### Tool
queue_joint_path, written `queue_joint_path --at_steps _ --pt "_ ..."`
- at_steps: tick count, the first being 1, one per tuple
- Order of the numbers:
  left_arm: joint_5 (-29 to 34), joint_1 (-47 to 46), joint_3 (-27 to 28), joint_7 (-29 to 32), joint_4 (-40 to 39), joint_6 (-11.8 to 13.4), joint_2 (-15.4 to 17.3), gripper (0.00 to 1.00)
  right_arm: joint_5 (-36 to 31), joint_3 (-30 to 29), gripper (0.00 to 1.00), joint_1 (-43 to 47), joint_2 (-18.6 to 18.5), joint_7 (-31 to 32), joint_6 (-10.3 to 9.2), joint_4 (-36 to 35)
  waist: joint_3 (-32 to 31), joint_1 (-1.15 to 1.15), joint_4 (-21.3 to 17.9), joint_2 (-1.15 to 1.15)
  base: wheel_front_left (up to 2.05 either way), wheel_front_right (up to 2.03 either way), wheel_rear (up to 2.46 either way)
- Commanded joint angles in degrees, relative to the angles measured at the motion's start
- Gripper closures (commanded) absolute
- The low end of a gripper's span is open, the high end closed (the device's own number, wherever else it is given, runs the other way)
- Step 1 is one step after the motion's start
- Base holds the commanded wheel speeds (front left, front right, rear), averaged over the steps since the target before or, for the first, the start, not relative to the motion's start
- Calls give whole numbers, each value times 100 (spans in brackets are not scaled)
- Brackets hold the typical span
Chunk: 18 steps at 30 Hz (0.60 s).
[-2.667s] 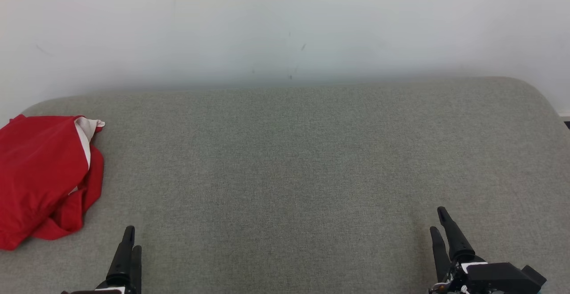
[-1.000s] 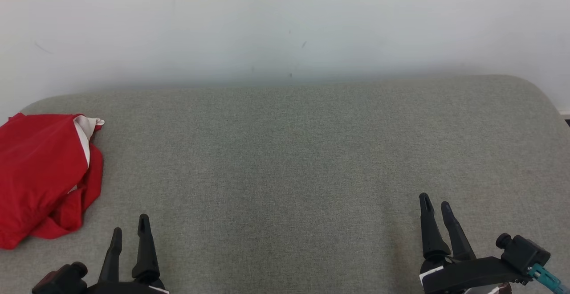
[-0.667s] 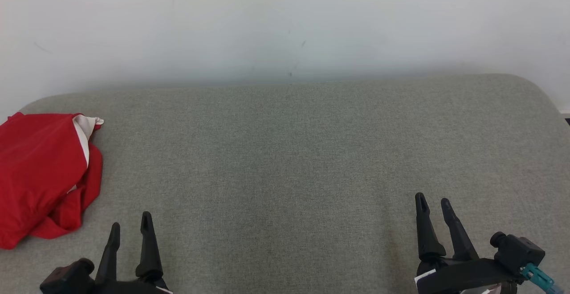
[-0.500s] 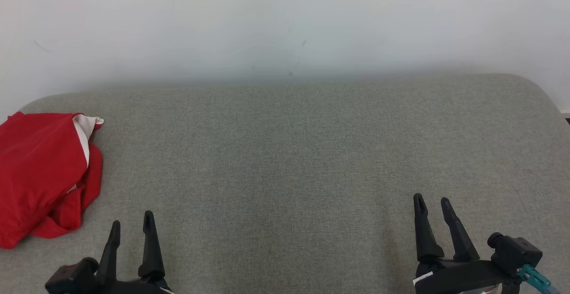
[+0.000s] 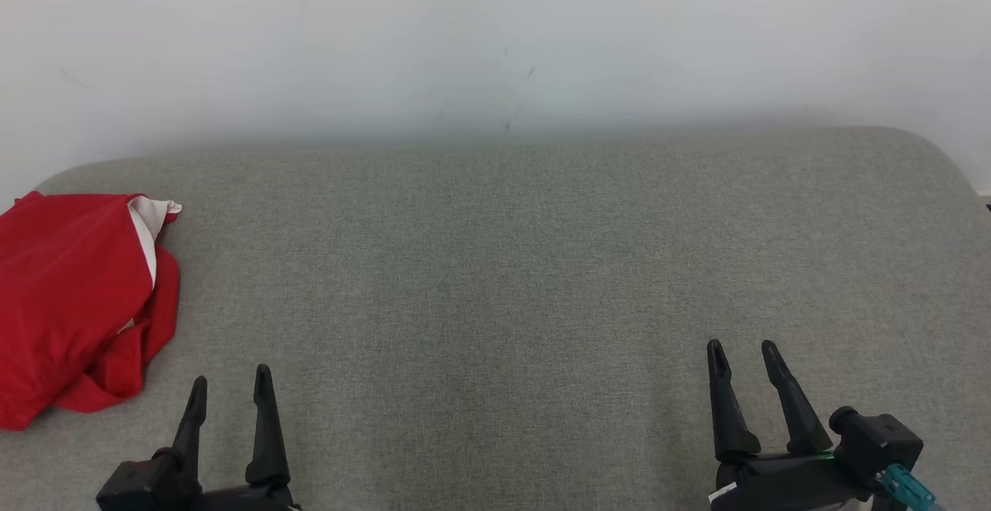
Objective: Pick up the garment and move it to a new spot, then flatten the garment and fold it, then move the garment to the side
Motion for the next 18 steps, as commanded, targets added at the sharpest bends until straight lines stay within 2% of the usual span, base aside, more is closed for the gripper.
queue_joint_path --at_steps 1,18 --pt "176 22 -16 -57 -68 7 34 0 -169 15 0 23 2 -51 -8 -61 7 0 -1 0 0 0 0" --pt "912 88 112 -267 -69 -41 -2 0 -995 -81 0 89 6 -261 -10 -62 10 0 -4 0 0 0 0"
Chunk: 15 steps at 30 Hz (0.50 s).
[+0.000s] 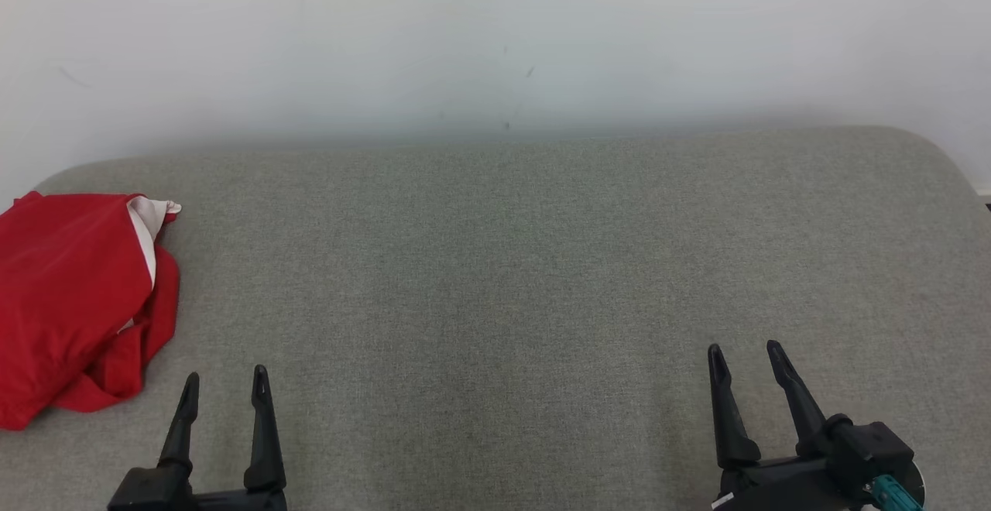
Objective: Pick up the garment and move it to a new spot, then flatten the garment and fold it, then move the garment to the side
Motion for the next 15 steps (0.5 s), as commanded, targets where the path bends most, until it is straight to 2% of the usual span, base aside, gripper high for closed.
queue_joint_path --at_steps 1,15 --pt "168 56 29 -60 -19 -5 -9 0 -168 -26 0 42 4 -66 -10 -43 1 0 0 0 0 0 0" --pt "613 97 277 -211 153 -181 -112 0 -543 -197 0 139 7 -212 -11 8 -20 -1 12 0 0 0 0"
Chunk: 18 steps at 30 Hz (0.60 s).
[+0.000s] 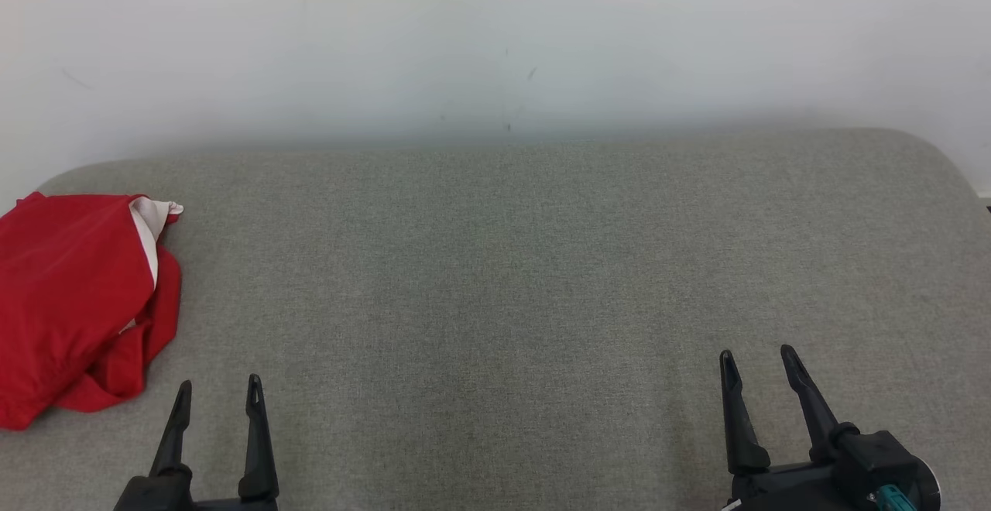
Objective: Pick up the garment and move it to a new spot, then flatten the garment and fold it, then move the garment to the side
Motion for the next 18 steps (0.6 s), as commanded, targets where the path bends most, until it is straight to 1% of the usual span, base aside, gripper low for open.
queue_joint_path --at_steps 1,6,14,18 --pt "101 49 24 -51 21 -35 -18 0 -58 7 0 53 8 -47 -11 2 -3 0 0 0 0 0 0" --pt "222 58 107 -99 146 -135 -54 0 -48 51 0 81 7 -90 -12 16 -25 0 1 0 0 0 0" --pt "-117 16 184 -86 326 -347 -117 0 241 33 0 48 8 -79 -12 112 -58 0 10 0 0 0 0" --pt "-118 -4 206 -86 333 -392 -129 0 294 19 0 36 8 -79 -12 157 -65 0 4 0 0 0 0"
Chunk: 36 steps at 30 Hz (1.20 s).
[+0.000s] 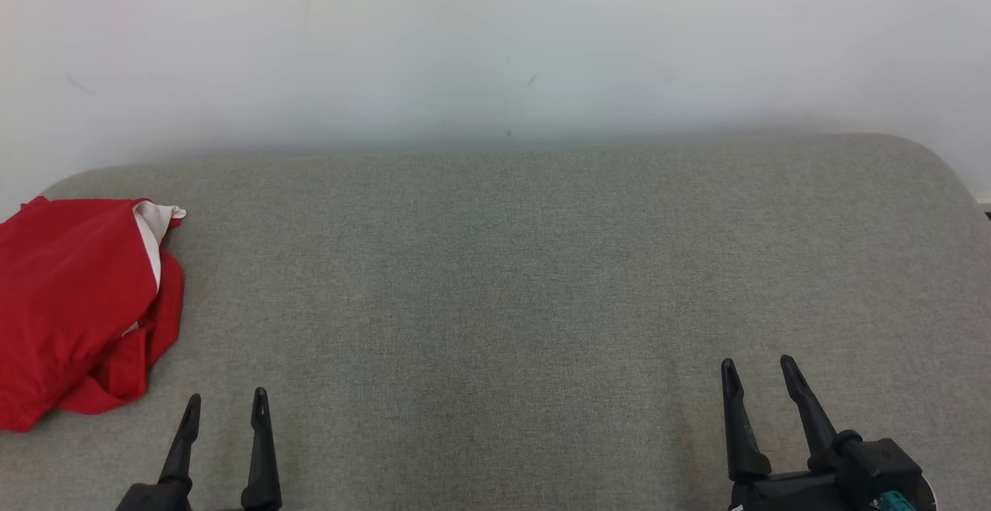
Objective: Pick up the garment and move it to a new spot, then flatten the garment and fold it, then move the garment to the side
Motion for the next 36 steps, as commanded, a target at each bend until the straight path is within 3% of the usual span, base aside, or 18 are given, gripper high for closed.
queue_joint_path --at_steps 1,23,36 --pt "2 -11 18 -18 3 -9 -11 0 33 -15 0 -8 8 -5 -12 10 -2 0 -1 0 0 0 0" --pt "93 -8 22 -18 -4 -7 -28 0 166 -39 0 31 9 -6 -12 109 -11 0 130 0 0 0 0" --pt "151 114 15 -18 -21 78 -29 0 228 -38 0 119 9 -5 -12 166 -44 0 896 0 0 0 0"
